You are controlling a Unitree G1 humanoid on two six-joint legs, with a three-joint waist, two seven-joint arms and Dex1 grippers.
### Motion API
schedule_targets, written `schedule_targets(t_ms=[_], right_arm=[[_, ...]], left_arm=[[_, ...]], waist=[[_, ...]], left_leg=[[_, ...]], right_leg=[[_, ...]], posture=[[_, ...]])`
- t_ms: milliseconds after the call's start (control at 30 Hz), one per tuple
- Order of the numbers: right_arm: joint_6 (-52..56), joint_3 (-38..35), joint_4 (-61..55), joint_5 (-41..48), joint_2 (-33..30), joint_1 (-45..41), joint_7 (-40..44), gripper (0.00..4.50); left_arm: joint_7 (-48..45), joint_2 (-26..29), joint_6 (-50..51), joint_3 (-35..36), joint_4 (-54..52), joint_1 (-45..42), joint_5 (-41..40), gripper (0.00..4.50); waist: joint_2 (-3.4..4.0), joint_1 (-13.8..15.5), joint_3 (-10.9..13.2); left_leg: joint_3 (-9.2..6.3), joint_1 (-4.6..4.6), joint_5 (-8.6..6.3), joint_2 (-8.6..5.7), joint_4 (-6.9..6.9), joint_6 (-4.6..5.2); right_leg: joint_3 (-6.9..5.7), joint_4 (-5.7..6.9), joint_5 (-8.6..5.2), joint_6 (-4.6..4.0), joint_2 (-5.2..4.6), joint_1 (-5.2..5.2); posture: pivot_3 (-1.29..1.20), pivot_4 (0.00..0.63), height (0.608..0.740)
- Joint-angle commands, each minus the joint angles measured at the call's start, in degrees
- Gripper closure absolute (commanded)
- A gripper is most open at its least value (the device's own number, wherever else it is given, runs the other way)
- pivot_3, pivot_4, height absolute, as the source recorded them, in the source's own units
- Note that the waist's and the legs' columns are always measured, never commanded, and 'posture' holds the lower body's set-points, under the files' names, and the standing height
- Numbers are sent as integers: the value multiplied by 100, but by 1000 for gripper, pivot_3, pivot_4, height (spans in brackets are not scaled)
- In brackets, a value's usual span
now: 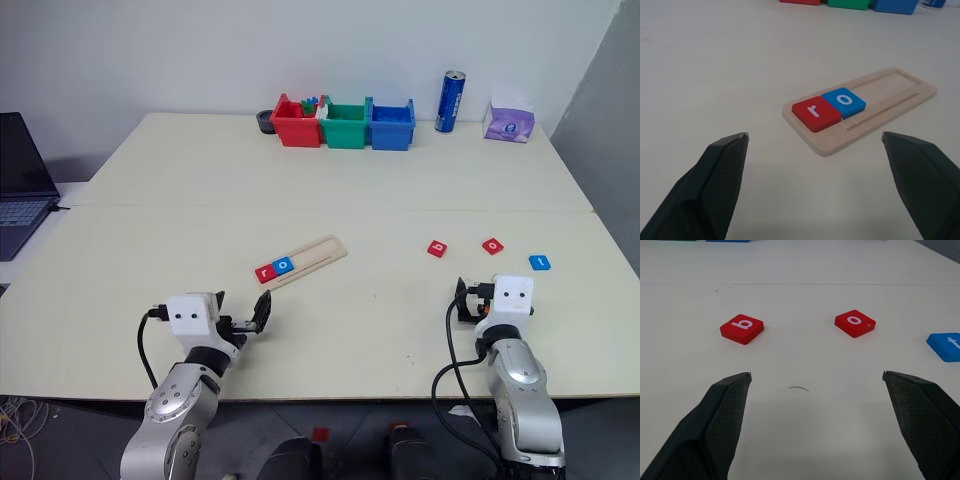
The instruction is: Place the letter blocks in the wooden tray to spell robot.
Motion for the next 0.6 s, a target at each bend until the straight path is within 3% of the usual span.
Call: schedule_targets(t_ms=[33,600], right_arm=[[-12,-43,-308,-11,-2,-47,-6,26],[-9,-19,-445,-66,34,-141,-97,26]], left_arm=[[-59,27,-152,-28,-264,44,36,0],[-68,24,-99,172,-275,-89,-246,0]], waist=[[0,0,0],[0,0,0]], left_leg=[[0,0,0,0,0,0],[-1,-2,0,0,-2,0]], right_leg=[[0,0,0,0,0,0],[-1,-1,-1,-2,0,-2]], posture=[[0,150,740],[0,150,740]])
